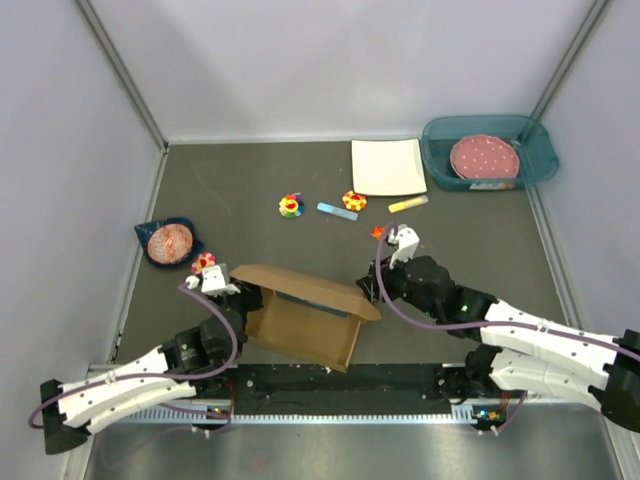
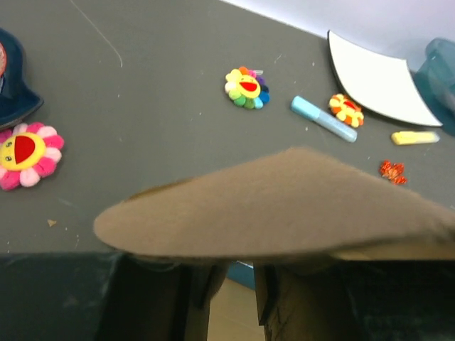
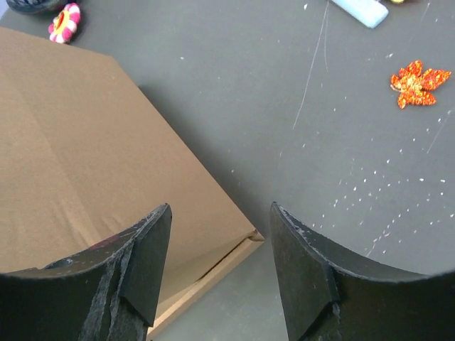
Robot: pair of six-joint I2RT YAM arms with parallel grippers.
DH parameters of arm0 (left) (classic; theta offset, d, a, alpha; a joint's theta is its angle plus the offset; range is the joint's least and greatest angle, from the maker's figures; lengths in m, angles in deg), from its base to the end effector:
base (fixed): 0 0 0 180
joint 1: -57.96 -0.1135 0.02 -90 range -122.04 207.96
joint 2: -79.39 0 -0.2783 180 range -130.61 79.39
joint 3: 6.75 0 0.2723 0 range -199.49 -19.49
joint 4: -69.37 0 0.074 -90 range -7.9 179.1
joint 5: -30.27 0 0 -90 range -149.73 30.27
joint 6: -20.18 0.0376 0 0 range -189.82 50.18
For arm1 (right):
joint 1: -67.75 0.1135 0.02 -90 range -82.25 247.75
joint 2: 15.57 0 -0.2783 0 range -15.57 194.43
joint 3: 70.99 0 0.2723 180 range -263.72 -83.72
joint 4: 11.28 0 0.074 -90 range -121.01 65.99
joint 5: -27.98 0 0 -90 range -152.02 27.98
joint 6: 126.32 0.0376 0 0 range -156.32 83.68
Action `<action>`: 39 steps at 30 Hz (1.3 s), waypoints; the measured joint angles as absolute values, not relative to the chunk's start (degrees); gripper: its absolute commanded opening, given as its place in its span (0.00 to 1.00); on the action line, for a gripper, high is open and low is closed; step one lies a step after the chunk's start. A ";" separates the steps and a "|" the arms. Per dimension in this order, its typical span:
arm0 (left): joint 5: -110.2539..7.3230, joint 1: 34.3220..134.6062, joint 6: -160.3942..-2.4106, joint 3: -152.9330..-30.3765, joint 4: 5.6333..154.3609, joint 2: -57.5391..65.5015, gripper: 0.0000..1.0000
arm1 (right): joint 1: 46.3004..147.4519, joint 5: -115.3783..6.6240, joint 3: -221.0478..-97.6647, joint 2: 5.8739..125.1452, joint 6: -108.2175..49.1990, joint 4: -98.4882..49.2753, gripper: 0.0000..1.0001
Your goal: Fold the paper box
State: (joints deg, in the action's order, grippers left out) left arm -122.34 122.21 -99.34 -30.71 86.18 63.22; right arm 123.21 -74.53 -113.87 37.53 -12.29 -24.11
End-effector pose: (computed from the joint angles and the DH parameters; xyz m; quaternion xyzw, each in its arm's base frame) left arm 0.0790 -0.0870 0.2136 -0.1281 0.7209 -0.1349 0.6676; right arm 0.1330 0.1789 0.2444 -0.1667 0.8144 0.2807 0.4797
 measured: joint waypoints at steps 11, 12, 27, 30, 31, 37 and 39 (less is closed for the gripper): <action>-118.73 122.21 -106.16 -31.06 91.77 57.41 0.36 | 123.21 -74.86 -126.81 31.34 -16.14 -28.50 0.75; -118.42 122.21 -106.31 -30.97 91.69 57.50 0.37 | 123.21 -74.36 -127.99 30.99 -16.93 -28.57 0.76; -101.90 122.21 -116.50 -33.22 102.50 57.10 0.49 | 123.21 -65.37 -133.57 35.93 -21.82 -35.10 0.79; -98.38 122.21 -118.03 -33.42 103.79 57.08 0.49 | 123.21 -65.20 -133.20 35.96 -21.87 -35.21 0.79; -97.40 122.21 -118.42 -33.40 104.10 57.10 0.48 | 123.21 -65.15 -132.85 35.96 -21.87 -35.26 0.79; -92.46 122.45 -119.51 -32.61 104.41 58.85 0.46 | 123.21 -65.22 -128.69 36.22 -21.63 -35.85 0.79; -90.45 122.67 -119.38 -31.89 104.45 60.71 0.45 | 123.23 -65.26 -127.53 36.18 -21.54 -36.15 0.79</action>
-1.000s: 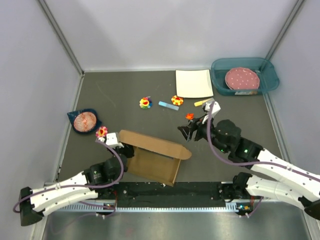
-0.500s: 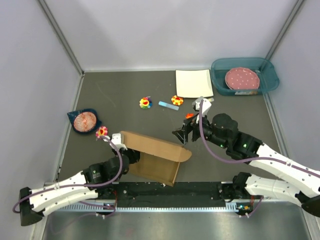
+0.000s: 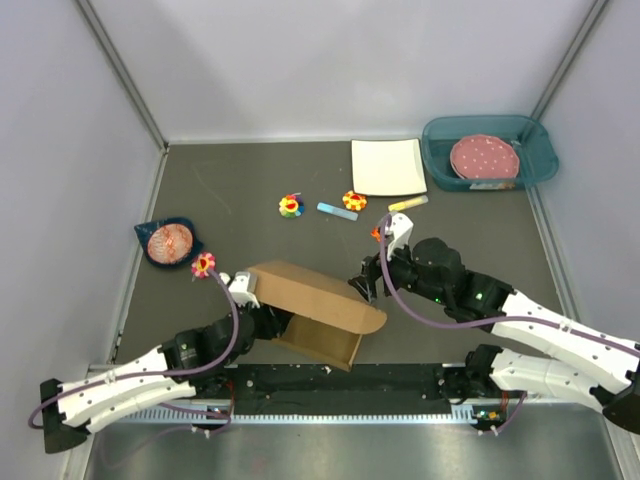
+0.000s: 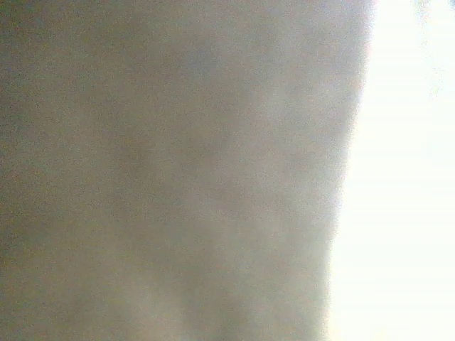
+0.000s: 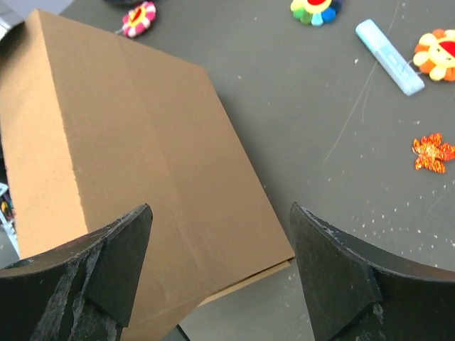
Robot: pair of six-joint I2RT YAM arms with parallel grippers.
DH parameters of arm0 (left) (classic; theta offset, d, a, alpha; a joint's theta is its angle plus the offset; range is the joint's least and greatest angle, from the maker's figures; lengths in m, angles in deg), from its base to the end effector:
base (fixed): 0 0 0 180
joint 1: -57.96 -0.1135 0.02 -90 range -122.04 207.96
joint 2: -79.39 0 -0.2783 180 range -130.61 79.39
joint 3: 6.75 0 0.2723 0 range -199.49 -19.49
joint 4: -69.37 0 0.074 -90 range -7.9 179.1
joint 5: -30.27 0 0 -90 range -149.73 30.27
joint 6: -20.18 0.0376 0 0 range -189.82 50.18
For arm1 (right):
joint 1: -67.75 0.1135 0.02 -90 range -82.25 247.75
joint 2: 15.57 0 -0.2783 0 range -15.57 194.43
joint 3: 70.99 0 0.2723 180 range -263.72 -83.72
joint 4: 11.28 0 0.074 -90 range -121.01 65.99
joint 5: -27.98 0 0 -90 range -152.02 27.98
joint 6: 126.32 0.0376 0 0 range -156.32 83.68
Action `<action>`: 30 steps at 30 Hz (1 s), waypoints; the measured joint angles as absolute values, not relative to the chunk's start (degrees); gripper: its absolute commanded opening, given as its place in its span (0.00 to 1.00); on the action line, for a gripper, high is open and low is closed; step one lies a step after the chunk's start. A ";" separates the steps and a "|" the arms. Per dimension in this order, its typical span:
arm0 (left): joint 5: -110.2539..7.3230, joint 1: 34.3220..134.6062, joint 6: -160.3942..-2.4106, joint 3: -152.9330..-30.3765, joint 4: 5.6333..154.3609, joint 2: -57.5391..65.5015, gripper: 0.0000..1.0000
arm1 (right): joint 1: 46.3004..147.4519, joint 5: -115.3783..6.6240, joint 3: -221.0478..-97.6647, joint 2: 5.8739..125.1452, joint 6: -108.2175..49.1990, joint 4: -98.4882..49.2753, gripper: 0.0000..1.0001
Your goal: Fold the paper box
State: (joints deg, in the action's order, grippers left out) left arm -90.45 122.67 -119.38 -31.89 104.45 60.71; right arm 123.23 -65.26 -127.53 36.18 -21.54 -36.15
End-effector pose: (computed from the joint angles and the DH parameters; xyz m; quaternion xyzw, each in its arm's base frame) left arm 0.0687 -0.1005 0.1823 -0.0247 0.8398 -0.2898 0.4584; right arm 0.1286 0.1832 0.3165 -0.2697 0.7737 0.3106 0.4818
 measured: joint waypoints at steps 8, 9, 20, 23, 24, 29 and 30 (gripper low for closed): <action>-80.39 122.78 -118.44 -27.04 100.47 64.25 0.37 | 123.23 -65.61 -126.33 34.58 -21.28 -36.92 0.79; -79.54 122.87 -118.31 -26.05 98.40 64.10 0.37 | 123.23 -65.83 -126.00 34.34 -21.25 -36.81 0.79; -75.54 123.50 -118.14 -23.17 77.54 50.92 0.32 | 123.23 -70.09 -123.36 32.28 -21.14 -37.97 0.79; -76.09 123.55 -118.05 -23.06 69.85 43.82 0.32 | 123.23 -72.26 -122.18 32.02 -20.75 -38.21 0.79; -76.35 123.57 -117.94 -23.06 66.40 40.49 0.32 | 123.21 -73.13 -121.63 31.74 -20.64 -38.49 0.79; -77.92 123.59 -117.61 -23.61 48.19 23.36 0.31 | 122.62 -75.95 -121.15 28.66 -20.47 -40.15 0.80; -78.29 123.59 -117.66 -24.02 44.34 19.40 0.31 | 122.38 -76.39 -121.15 27.80 -20.49 -40.35 0.80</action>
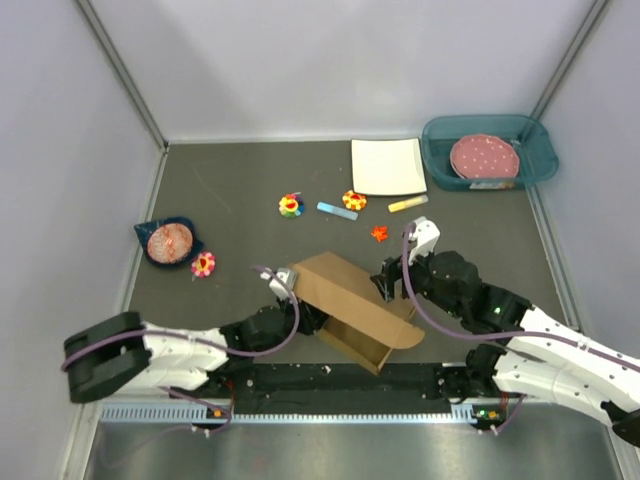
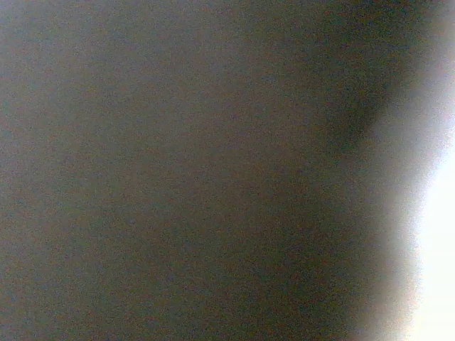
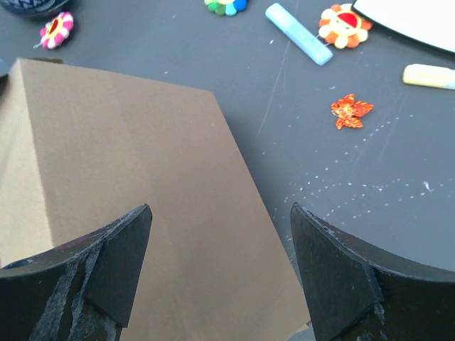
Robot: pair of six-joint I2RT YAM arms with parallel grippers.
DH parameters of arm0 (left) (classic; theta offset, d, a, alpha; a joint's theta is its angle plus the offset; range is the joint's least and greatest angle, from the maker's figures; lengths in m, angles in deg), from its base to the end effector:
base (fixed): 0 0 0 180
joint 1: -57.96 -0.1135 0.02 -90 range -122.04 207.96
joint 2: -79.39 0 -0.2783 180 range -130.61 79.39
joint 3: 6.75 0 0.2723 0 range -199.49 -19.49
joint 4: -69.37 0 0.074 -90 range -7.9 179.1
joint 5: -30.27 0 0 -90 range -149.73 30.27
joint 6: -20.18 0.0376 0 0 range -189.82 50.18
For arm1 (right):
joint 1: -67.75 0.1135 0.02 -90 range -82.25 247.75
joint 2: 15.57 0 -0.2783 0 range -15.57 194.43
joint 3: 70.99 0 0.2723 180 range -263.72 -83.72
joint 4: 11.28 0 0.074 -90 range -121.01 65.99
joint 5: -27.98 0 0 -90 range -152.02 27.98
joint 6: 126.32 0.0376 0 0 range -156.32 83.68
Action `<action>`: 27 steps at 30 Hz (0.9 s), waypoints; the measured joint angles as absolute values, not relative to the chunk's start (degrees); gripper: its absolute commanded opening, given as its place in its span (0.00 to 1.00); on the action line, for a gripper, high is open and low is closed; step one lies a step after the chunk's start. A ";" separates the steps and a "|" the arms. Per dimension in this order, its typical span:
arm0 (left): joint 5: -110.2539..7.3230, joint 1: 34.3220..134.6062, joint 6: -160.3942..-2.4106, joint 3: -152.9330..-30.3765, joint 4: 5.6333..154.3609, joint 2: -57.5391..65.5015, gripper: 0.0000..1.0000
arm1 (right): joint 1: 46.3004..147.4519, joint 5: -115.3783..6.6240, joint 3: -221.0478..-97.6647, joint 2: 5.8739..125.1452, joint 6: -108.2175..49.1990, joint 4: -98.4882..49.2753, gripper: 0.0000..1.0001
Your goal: Fold the paper box
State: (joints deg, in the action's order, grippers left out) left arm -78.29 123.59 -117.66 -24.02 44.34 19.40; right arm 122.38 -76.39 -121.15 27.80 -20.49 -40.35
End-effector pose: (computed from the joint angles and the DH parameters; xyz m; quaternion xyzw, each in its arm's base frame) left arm 0.0874 -0.1639 0.1364 0.0292 0.8020 -0.4154 0.4282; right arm 0.1177 0.1497 0.2949 -0.2079 0.8003 0.2340 0.5115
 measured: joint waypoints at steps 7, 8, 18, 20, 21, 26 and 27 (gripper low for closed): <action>-79.41 123.61 -117.18 -28.63 29.68 3.42 0.32 | 120.81 -78.55 -121.24 25.03 -20.64 -42.84 0.80; -79.58 123.63 -116.78 -28.70 29.94 3.73 0.32 | 120.81 -78.57 -121.24 24.98 -20.64 -43.02 0.80; -82.64 123.79 -108.78 -29.66 61.44 36.89 0.46 | 120.44 -78.97 -121.35 24.61 -20.71 -44.96 0.80; -83.30 123.79 -107.12 -31.04 68.19 45.41 0.48 | 120.41 -78.95 -121.44 24.68 -20.71 -44.98 0.80; -83.52 123.79 -106.36 -31.87 71.18 48.97 0.48 | 120.37 -78.92 -121.65 24.79 -20.73 -45.05 0.80; -83.04 123.79 -104.61 -36.02 84.04 56.03 0.41 | 120.22 -78.90 -122.49 25.20 -20.73 -44.65 0.80; -82.32 123.79 -104.61 -36.28 86.09 55.99 0.40 | 120.15 -78.88 -122.49 25.25 -20.73 -44.65 0.80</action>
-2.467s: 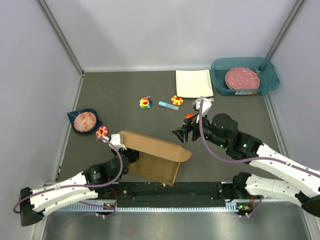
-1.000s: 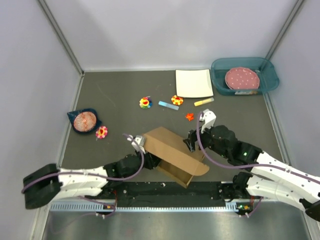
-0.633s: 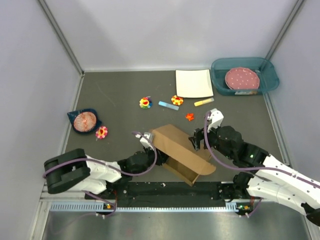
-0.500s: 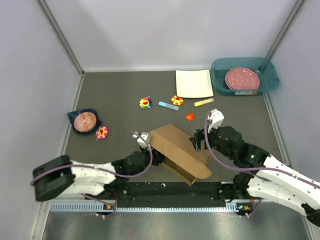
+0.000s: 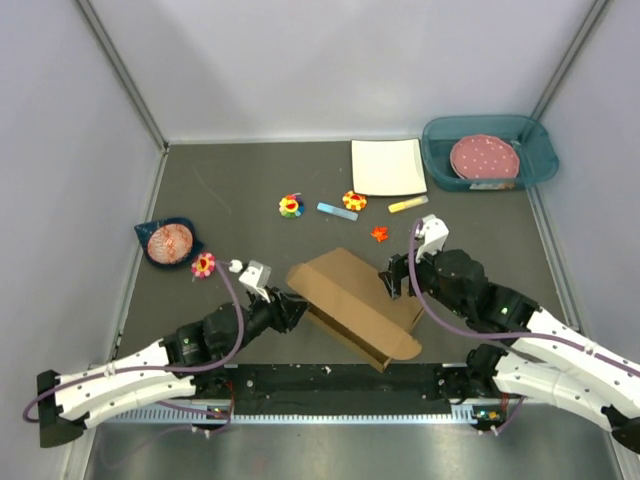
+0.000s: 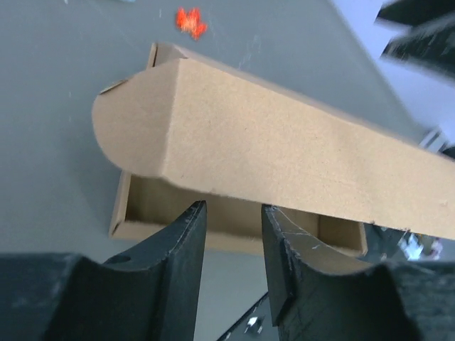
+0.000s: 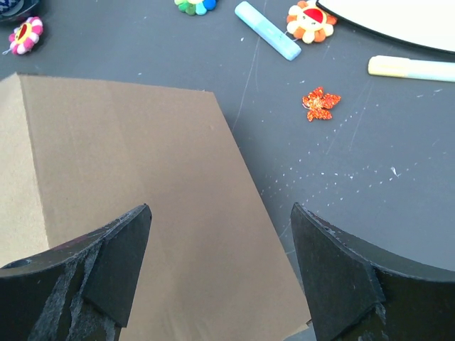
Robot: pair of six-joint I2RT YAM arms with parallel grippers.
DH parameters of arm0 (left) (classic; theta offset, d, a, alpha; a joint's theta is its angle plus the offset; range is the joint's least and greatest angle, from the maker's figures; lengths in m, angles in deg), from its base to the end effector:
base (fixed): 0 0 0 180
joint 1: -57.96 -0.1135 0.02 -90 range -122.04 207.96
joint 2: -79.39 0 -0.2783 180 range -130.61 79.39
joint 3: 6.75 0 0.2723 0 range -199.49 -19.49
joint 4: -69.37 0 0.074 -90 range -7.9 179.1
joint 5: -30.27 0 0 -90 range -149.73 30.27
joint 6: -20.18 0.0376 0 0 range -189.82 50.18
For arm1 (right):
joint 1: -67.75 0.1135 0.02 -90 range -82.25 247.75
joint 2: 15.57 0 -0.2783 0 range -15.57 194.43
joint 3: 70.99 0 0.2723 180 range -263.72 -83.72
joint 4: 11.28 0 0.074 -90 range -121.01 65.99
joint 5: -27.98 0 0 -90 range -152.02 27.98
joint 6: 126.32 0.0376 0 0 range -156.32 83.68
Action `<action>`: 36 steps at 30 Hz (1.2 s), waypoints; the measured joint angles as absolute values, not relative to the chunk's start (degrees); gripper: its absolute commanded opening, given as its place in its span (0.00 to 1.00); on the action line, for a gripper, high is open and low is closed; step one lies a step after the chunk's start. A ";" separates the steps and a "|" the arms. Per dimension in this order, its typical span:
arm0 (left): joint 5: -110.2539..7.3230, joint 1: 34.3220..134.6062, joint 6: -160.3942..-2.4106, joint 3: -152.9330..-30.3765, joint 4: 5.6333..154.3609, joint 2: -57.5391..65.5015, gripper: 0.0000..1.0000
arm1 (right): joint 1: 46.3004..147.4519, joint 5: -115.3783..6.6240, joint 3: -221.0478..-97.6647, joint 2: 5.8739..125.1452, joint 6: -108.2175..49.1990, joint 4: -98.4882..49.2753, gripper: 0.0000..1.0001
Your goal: Fold the paper box
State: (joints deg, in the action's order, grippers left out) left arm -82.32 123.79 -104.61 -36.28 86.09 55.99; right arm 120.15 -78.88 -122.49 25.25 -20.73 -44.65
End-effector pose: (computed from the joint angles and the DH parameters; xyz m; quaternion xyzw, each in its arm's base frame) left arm 0.0714 -0.1238 0.2331 0.0813 0.7604 -0.3858 0.5160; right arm 0.1175 0.1347 0.3035 -0.1829 0.8069 0.2053 0.5227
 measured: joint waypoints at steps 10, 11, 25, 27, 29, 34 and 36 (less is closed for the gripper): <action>-63.19 123.76 -105.70 -35.76 96.25 51.51 0.26 | 120.06 -78.40 -122.49 26.21 -20.71 -44.65 0.81; -61.33 123.85 -105.72 -35.74 96.54 51.07 0.25 | 120.06 -78.38 -122.49 26.38 -20.71 -44.65 0.80; -35.15 124.77 -105.29 -43.52 91.09 53.52 0.23 | 120.06 -79.16 -123.40 27.17 -17.91 -47.12 0.80; -36.81 124.79 -104.19 -47.50 89.04 53.76 0.32 | 120.00 -80.76 -124.63 27.28 -14.87 -50.32 0.80; -40.98 124.81 -102.84 -51.50 88.25 52.95 0.43 | 119.67 -81.94 -125.48 27.13 -11.72 -53.42 0.82; -59.78 122.26 -99.32 -60.39 89.37 43.31 0.65 | 118.60 -81.61 -126.03 24.50 -2.72 -61.03 0.99; -62.97 117.30 -98.95 -63.30 91.12 36.97 0.66 | 118.51 -80.52 -126.22 23.37 0.21 -63.19 0.99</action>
